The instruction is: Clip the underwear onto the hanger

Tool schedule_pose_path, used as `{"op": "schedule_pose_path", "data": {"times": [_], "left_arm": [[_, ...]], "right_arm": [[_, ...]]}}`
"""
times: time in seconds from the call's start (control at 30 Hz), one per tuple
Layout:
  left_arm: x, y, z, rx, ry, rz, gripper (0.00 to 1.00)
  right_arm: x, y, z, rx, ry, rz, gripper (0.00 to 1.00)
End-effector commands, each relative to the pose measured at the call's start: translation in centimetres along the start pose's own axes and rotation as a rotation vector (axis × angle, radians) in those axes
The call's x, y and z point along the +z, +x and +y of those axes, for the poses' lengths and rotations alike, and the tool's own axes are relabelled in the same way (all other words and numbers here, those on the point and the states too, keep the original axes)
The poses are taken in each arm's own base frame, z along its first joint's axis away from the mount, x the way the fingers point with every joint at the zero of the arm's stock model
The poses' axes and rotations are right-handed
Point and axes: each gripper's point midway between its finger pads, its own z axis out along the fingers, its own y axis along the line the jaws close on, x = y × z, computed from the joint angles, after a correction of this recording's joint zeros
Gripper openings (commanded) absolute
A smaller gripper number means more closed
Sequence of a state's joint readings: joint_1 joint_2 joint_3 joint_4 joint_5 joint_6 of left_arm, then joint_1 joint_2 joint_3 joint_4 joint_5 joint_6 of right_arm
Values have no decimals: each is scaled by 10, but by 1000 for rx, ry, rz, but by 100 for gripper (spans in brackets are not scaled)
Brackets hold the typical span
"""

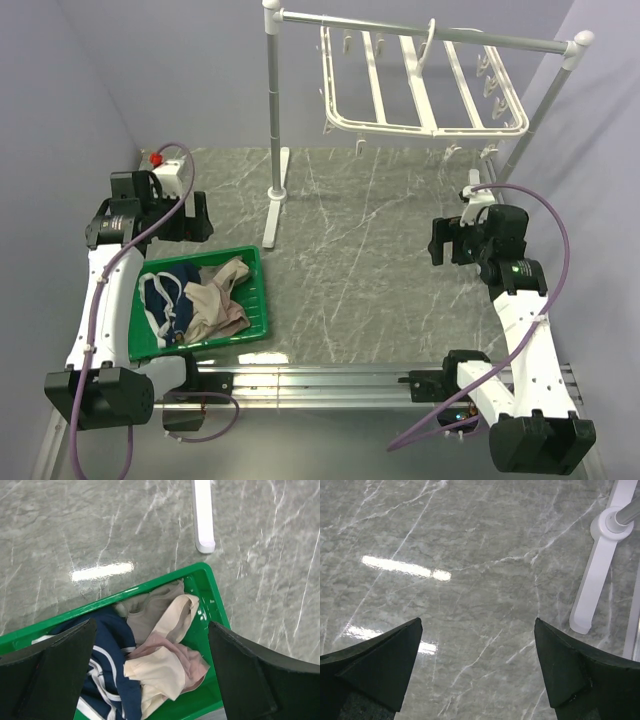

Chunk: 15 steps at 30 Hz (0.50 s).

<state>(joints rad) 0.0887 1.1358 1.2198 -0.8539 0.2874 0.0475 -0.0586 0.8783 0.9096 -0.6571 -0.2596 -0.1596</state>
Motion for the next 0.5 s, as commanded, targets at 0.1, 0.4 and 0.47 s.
{"op": "schedule_pose_path", "data": {"times": [0.1, 0.4, 0.47], "left_arm": [[-5, 16, -10, 181, 96, 37, 99], [22, 73, -51, 345, 286, 177, 99], [29, 79, -58, 371, 291, 191, 99]], "right_arm": [[-8, 5, -5, -88, 29, 4, 100], [-9, 23, 1, -125, -20, 61, 100], [-9, 25, 3, -138, -30, 70, 100]]}}
